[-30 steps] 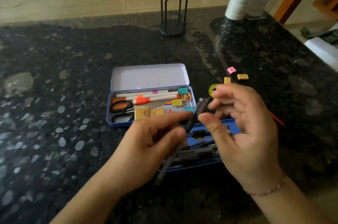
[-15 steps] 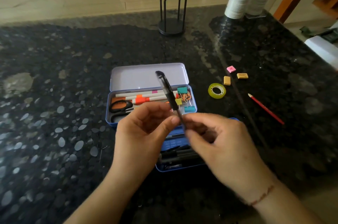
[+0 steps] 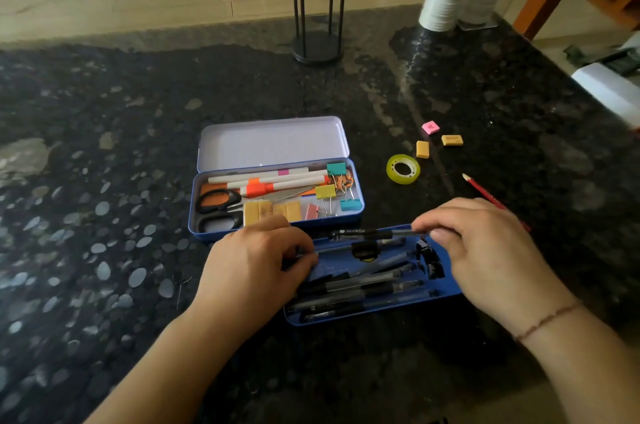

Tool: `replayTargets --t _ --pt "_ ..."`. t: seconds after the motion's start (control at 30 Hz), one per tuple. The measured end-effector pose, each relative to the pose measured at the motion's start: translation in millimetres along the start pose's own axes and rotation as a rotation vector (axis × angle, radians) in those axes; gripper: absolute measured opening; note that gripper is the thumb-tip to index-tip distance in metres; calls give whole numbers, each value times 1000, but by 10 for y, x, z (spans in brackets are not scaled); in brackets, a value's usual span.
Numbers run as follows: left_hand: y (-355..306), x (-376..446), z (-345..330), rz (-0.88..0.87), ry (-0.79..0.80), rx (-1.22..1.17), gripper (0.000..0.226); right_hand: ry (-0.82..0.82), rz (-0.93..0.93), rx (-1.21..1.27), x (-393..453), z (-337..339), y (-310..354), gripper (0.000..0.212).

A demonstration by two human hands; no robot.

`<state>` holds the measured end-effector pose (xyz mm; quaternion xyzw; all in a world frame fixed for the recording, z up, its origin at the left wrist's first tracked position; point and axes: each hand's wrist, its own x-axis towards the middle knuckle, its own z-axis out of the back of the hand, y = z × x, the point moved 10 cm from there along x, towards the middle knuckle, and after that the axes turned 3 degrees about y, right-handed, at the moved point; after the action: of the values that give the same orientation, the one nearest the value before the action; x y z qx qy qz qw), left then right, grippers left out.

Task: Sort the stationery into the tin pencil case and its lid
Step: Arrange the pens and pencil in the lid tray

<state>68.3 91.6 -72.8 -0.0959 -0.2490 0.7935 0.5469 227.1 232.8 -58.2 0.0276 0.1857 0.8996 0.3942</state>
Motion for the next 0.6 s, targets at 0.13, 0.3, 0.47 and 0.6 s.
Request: replayTargets --t 0.13,0.3,0.47,0.6 --pt "74 10 18 68 -36 -32 14 27 31 22 11 -80 55 29" --pt "116 14 -17 72 -13 -109 15 70 23 -17 41 -226 114 33" --pt "152 14 -17 61 16 -129 21 6 8 28 54 -185 133 28" --pt "155 -11 6 43 29 -121 22 -6 -5 12 64 -201 140 12"
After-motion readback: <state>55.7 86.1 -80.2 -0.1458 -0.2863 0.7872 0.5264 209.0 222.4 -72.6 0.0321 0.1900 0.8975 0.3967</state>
